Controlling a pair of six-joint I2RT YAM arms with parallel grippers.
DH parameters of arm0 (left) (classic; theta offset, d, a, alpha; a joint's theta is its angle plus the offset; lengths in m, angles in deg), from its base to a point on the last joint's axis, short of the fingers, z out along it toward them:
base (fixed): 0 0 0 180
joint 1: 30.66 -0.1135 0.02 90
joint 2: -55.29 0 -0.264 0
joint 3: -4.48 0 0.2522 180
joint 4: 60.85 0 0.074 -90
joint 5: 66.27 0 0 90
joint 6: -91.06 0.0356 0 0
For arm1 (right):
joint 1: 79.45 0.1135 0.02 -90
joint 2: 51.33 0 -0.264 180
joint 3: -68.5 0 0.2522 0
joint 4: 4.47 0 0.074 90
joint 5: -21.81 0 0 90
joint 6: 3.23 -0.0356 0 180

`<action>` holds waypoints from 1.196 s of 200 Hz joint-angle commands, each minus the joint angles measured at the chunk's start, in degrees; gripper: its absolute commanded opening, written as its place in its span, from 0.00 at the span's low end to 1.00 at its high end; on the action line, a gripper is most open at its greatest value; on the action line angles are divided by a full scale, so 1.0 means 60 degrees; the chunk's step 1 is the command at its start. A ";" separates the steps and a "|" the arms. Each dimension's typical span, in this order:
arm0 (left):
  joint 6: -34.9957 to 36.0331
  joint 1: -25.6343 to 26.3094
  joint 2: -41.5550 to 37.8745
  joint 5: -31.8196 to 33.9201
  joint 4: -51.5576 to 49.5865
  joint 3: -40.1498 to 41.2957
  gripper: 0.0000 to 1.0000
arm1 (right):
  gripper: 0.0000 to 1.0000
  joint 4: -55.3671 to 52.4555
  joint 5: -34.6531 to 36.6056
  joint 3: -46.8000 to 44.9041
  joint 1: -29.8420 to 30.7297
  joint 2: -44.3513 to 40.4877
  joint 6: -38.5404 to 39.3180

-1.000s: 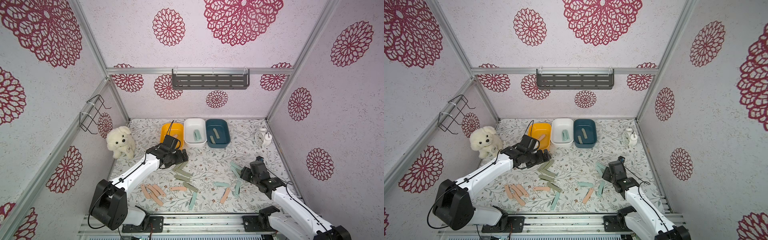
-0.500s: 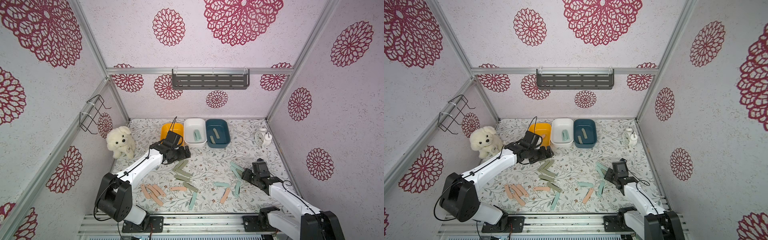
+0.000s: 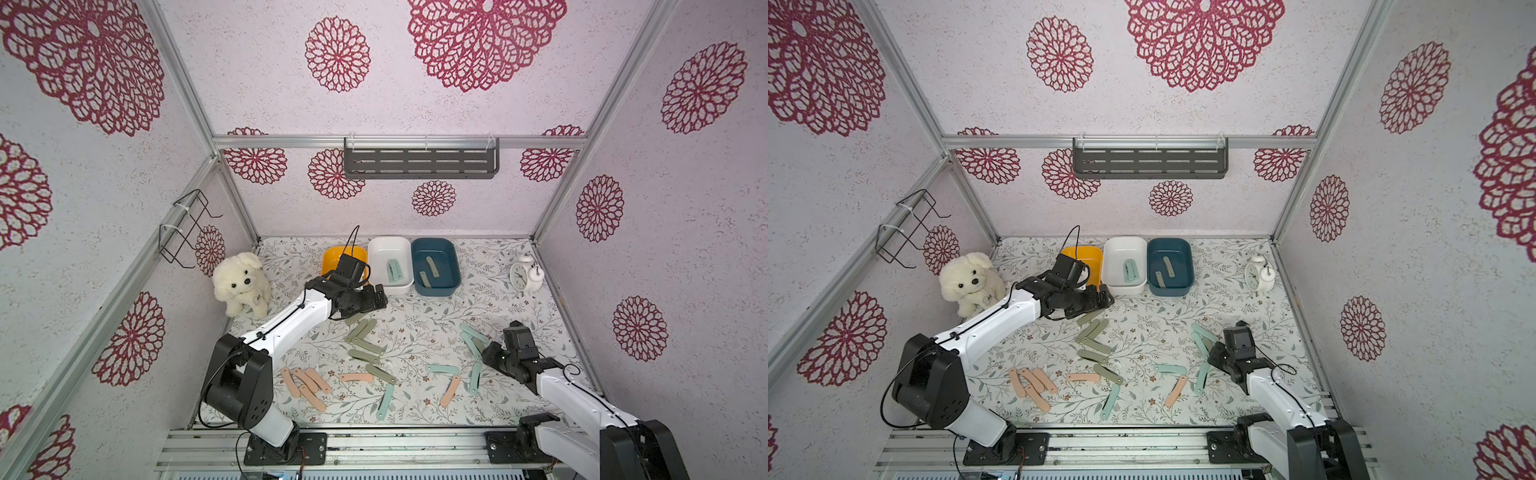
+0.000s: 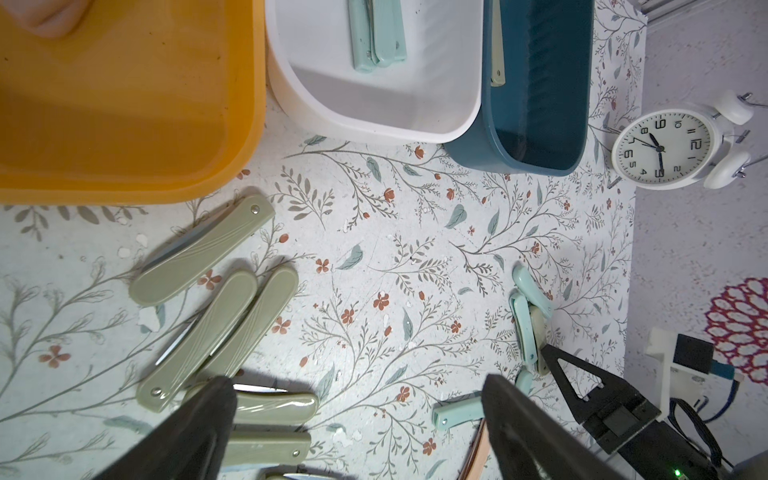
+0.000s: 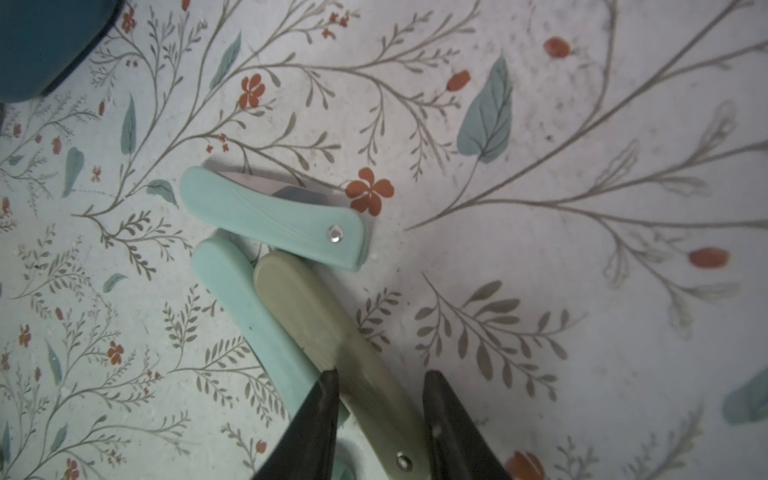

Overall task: Place the fruit knives into the storage box by color
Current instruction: Pick up the fruit knife from the center of the board.

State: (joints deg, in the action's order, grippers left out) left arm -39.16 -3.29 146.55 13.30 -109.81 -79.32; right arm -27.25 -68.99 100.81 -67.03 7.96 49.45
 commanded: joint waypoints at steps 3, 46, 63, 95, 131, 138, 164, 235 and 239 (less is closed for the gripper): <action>0.0259 0.0024 0.0082 -0.0033 0.0124 -0.0119 0.97 | 0.35 -0.0168 -0.0056 -0.0063 0.0318 0.0088 -0.0296; 0.0301 -0.0006 -0.0025 -0.0040 0.0114 -0.0108 0.97 | 0.32 -0.0130 0.0339 0.0067 0.1193 0.0482 -0.0503; 0.0307 -0.0020 -0.0050 -0.0031 0.0154 -0.0075 0.97 | 0.32 -0.0134 0.0551 0.0224 0.1600 0.0857 -0.0509; 0.0180 -0.0028 -0.0059 -0.0134 0.0376 -0.0002 0.97 | 0.32 -0.0613 0.0908 0.0601 0.1723 0.1193 -0.0126; 0.0167 -0.0029 0.0059 -0.0256 0.0423 -0.0077 0.97 | 0.33 -0.0973 0.1169 0.0844 0.1723 0.1312 0.0104; 0.0171 -0.0034 0.0095 -0.0253 0.0373 -0.0128 0.97 | 0.34 -0.0921 0.1173 0.0808 0.1722 0.1348 0.0095; 0.0212 -0.0036 0.0098 -0.0233 0.0315 -0.0163 0.97 | 0.37 -0.0878 0.1162 0.0908 0.1717 0.1650 0.0182; 0.0230 -0.0026 0.0346 -0.0389 0.0344 -0.0364 0.97 | 0.36 -0.1017 0.1501 0.1334 0.1793 0.2128 0.0416; 0.0222 -0.0025 0.0339 -0.0405 0.0344 -0.0375 0.97 | 0.36 -0.1065 0.1568 0.1392 0.1794 0.2214 0.0426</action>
State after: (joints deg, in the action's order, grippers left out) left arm -38.16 -3.33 147.93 11.66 -108.67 -79.56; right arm -28.50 -62.08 107.83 -56.51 18.32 50.80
